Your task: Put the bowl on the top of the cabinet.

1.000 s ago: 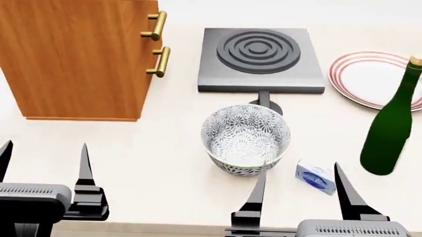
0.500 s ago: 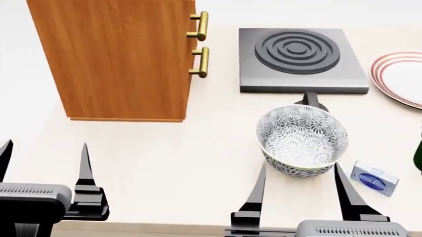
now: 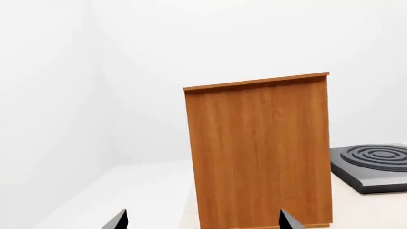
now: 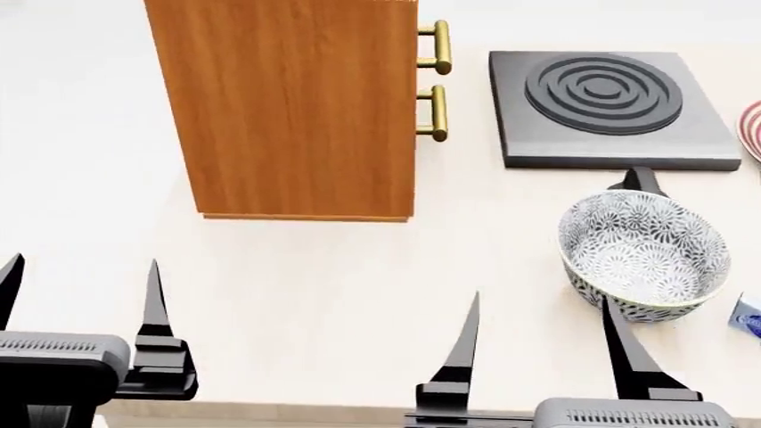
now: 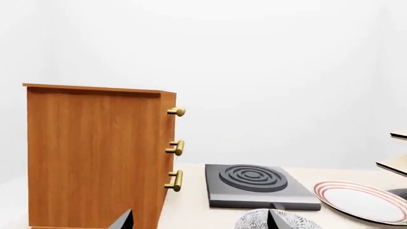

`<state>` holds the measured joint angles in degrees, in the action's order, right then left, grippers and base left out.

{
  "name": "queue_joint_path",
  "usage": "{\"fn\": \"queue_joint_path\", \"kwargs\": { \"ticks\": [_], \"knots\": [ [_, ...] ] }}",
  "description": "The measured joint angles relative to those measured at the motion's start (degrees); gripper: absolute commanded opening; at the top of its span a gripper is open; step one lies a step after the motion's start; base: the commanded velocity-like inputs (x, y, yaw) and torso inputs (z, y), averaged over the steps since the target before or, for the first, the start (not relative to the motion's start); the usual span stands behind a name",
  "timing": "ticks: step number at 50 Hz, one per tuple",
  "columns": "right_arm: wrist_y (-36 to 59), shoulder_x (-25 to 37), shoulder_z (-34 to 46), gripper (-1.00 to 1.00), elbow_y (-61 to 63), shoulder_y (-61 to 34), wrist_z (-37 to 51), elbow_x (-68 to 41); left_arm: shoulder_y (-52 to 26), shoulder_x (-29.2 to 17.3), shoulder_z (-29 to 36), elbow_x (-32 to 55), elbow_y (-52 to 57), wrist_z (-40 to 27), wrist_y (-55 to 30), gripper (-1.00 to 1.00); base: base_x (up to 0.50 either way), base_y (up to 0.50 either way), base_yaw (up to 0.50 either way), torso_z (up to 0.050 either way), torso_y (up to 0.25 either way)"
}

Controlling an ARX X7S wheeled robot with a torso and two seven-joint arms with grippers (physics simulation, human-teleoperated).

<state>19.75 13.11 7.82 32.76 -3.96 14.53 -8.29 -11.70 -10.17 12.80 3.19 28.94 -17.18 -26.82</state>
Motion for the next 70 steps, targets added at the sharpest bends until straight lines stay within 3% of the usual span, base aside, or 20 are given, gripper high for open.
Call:
{"fn": "queue_joint_path", "kwargs": {
  "ticks": [19,61,70],
  "knots": [
    [-0.4,0.8,1.1,1.00,0.0,0.2,0.0,-0.7,-0.1,-0.6,0.3,0.6,-0.6,-0.5,0.5,1.00,0.00,0.08,0.00,0.000,0.000],
    [-0.6,2.1,2.4,1.00,-0.3,0.2,1.1,-1.1,-0.4,-1.6,1.5,1.6,-0.4,-1.8,0.4,1.00,0.46,0.00,0.00,0.000,0.000],
    [-0.9,2.2,2.5,1.00,-0.5,0.2,1.6,-0.9,-0.5,-1.8,1.7,1.8,-0.4,-2.1,0.3,1.00,0.00,0.00,0.00,0.000,0.002]
  ]
}}
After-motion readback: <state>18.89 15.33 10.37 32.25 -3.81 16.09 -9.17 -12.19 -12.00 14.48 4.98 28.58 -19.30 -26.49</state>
